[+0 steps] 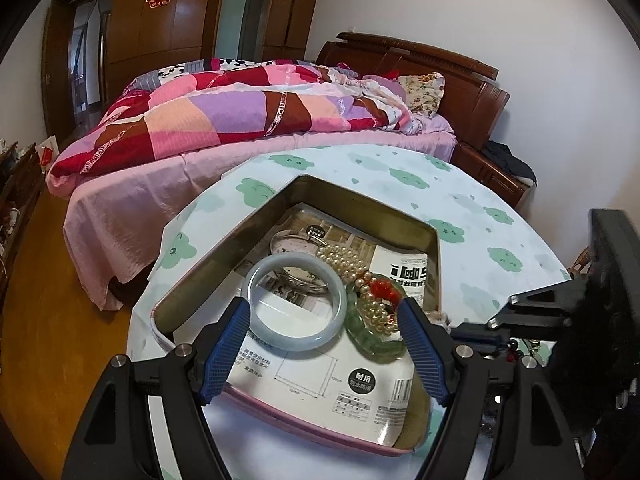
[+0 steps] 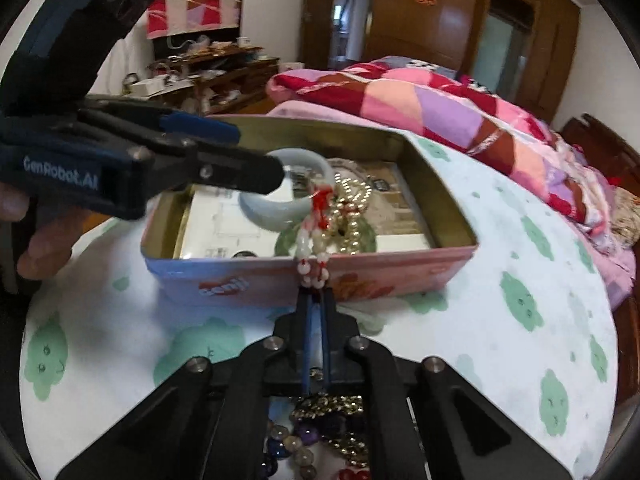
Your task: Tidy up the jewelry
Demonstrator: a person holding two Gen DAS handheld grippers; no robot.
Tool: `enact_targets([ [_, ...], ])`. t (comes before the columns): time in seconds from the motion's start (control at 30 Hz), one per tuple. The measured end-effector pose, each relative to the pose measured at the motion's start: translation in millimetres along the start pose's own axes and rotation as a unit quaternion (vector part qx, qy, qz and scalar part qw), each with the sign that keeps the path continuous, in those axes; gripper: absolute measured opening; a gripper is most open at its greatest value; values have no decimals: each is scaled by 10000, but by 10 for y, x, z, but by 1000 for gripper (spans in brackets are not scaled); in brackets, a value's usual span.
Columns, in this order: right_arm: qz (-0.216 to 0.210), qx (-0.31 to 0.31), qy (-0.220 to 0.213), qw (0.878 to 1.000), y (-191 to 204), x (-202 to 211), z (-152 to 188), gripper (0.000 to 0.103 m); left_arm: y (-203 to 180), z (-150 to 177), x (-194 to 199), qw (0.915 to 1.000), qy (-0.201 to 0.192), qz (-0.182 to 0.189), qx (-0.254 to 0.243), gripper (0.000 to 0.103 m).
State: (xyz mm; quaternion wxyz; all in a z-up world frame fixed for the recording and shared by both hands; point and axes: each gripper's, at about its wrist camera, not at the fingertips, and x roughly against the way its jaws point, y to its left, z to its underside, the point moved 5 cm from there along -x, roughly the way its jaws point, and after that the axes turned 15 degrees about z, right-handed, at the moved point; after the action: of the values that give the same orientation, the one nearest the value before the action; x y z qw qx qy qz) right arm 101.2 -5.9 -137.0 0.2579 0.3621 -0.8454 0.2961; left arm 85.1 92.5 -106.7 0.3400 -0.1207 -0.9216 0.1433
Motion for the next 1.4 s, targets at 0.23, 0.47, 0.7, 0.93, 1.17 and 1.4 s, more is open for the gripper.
enact_targets([
  [0.23, 435, -514, -237, 9974, -250, 455, -71, 6, -56, -41, 69, 9999, -95, 54, -7, 76],
  [0.47, 1092, -1113, 2, 9878, -736, 669, 337, 6, -448, 43, 12, 9984, 88, 272, -494, 76],
  [0.7, 1198, -1676, 71, 9785, -974, 775, 666, 6, -963, 249, -190, 9898, 507, 505, -1228, 76],
  [0.93, 1031, -1827, 5, 9777, -872, 783, 728, 6, -1259, 509, -292, 9776, 963, 663, -1751, 54],
  [1.17, 931, -1846, -44, 9784, -760, 803, 734, 6, -1258, 686, -390, 9725, 1337, 615, -1806, 35],
  [1.4, 892, -1878, -37, 9781, -717, 785, 756, 6, -1240, 734, -420, 9718, 1466, 958, -1578, 10],
])
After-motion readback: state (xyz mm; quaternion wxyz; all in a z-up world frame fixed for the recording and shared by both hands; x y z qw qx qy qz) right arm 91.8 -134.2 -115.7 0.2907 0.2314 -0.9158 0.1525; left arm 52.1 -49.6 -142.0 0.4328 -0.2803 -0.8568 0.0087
